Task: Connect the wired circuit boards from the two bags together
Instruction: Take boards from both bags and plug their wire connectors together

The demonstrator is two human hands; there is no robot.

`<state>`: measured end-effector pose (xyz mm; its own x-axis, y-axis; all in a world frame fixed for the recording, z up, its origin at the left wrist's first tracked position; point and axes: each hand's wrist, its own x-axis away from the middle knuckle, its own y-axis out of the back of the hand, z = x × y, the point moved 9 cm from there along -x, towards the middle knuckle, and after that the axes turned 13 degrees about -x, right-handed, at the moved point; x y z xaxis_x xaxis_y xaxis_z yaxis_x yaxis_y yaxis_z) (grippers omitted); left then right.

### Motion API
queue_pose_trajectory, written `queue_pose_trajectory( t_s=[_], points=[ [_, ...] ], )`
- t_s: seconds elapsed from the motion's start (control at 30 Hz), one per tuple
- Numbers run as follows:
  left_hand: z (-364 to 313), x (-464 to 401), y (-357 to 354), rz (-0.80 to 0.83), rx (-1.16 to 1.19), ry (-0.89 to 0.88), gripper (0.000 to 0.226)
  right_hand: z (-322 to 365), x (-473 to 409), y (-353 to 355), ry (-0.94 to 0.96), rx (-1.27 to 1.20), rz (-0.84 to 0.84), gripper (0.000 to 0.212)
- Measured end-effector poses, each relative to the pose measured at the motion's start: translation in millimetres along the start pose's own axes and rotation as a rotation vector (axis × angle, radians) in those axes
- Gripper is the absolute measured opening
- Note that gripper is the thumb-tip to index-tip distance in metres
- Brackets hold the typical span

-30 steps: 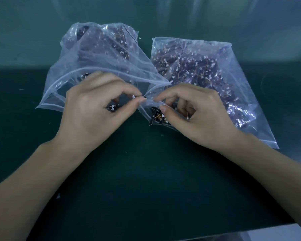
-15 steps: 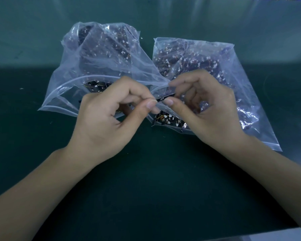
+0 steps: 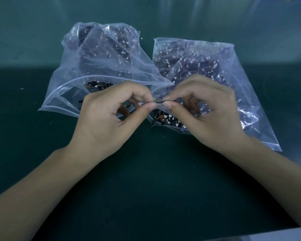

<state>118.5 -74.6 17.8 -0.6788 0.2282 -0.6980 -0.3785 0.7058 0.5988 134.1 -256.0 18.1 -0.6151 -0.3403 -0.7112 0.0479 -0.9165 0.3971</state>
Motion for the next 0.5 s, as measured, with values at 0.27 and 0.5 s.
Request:
queue_pose_trajectory(
  t_s=[0.27, 0.5],
  points=[
    [-0.1, 1.0, -2.6, 0.015, -0.01, -0.003, 0.008, -3.6, 0.4, -3.3, -0.025, -0.014, 0.031, 0.01],
    [0.0, 1.0, -1.7, 0.014, -0.015, -0.003, 0.01, -5.2, 1.2, -4.7, -0.037, -0.014, 0.042, 0.009]
  ],
)
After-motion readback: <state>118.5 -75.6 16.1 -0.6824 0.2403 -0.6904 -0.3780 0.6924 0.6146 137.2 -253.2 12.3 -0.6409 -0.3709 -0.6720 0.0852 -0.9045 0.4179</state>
